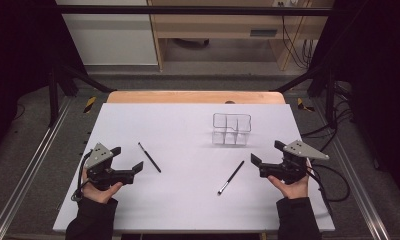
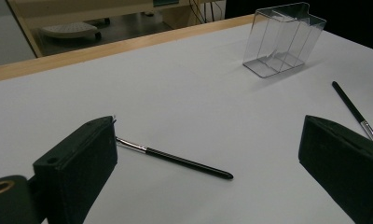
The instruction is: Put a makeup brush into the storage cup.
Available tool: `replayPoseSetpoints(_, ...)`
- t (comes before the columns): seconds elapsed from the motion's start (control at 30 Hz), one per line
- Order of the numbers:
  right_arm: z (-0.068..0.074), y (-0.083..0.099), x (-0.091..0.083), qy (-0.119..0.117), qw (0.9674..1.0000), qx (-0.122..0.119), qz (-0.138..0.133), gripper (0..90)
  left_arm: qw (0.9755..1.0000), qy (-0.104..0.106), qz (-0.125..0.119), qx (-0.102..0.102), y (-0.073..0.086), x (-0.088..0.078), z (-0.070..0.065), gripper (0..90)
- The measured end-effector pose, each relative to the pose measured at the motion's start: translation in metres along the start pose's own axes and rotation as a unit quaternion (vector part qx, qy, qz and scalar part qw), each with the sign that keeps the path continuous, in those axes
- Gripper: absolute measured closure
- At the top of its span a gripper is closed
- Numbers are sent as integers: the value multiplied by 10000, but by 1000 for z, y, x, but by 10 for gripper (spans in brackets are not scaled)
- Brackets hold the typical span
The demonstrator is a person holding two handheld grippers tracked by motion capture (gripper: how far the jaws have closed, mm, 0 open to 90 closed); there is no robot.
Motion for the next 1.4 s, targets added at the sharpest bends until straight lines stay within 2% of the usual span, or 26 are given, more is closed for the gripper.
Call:
replayPoseSetpoints(0.5,6,4,5,-80,9993,-212,298,28,9999,0,111,-9,5,0,-1,36)
replayPoseSetpoints(0.73,18,5,10,-113,9985,-317,436,31,9999,-1,142,5,6,1,-2,37)
replayPoseSetpoints(0.77,22,7,14,-105,9979,-337,549,32,9999,10,144,14,5,1,-3,37)
replayPoseSetpoints(0.87,26,11,18,-79,9971,-386,645,33,9999,3,158,26,6,1,-4,37)
replayPoseSetpoints(1.17,33,18,27,59,9962,-296,812,48,9998,-1,214,27,8,4,-5,38)
replayPoseSetpoints(1.4,42,28,37,134,9938,-283,1067,49,9995,6,294,81,10,6,-8,35)
Point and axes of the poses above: each handheld gripper's, and its own axes: x roughly forward along the jaws, y roughly out of its underside, z roughly to its left, the point moved 1 cm from there along x, roughly forward along the jaws, and after that the axes turned 11 degrees about y, right-handed, at the moved point
